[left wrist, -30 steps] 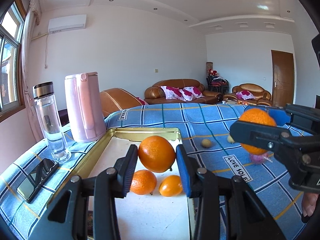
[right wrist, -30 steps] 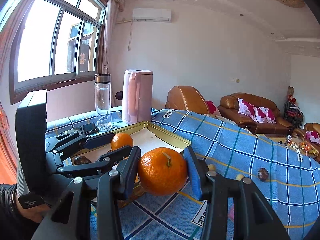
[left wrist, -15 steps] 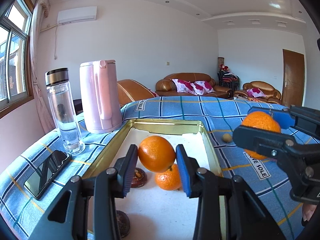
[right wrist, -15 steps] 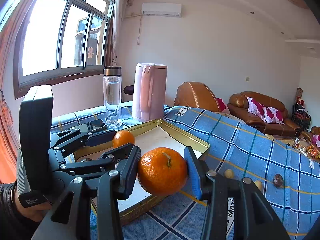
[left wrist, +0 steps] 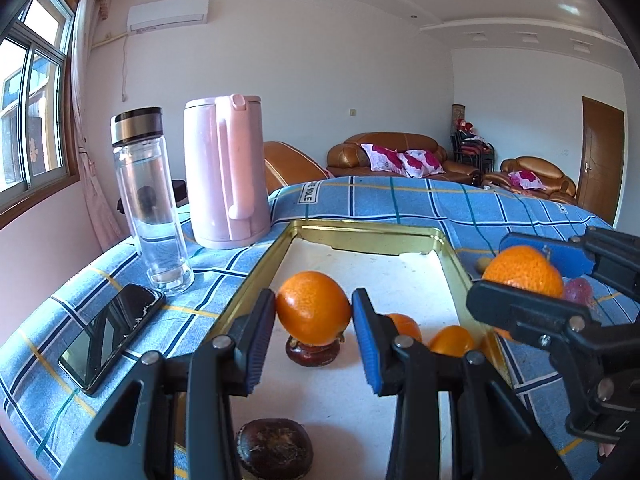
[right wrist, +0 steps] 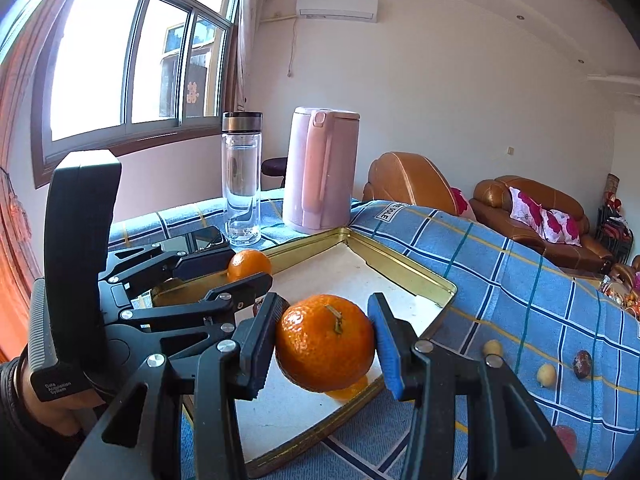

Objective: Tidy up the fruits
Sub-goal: 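Bring both held oranges over the tray and lower them, then open both grippers to drop the oranges into the tray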

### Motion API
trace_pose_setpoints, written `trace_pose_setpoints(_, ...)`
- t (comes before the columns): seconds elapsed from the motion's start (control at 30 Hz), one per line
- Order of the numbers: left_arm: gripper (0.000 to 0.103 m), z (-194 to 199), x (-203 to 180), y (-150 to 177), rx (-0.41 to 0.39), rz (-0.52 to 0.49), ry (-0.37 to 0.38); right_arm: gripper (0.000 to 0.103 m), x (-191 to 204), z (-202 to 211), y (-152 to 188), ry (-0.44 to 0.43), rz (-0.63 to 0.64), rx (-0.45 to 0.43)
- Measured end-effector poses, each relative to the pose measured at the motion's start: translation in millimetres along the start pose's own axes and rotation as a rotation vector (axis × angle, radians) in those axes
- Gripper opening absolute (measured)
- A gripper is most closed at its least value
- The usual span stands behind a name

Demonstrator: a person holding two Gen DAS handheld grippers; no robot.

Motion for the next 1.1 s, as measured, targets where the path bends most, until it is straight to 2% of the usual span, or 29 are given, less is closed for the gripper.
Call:
trace_pose_setpoints(0.6, 0.041, -18, 24, 8, 0.083, 0.004, -0.031, 0.047, 18, -39, 18, -0.061, -0.004, 0.113)
trace_pose_setpoints(1.1, 0.041, -23, 25, 17, 0.117, -0.012, -0.039, 0.048, 24, -57, 25, -0.091, 0.0, 0.185)
Point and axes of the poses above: each gripper's, at about its wrist camera, not at the fingertips, and z roughly against the way its jaws point, x to its left, y to its underside, the point moved 4 cm from there along -z, roughly the way its jaws point, and after that the axes turned 2 degrees about -y, right-handed, at the moved point
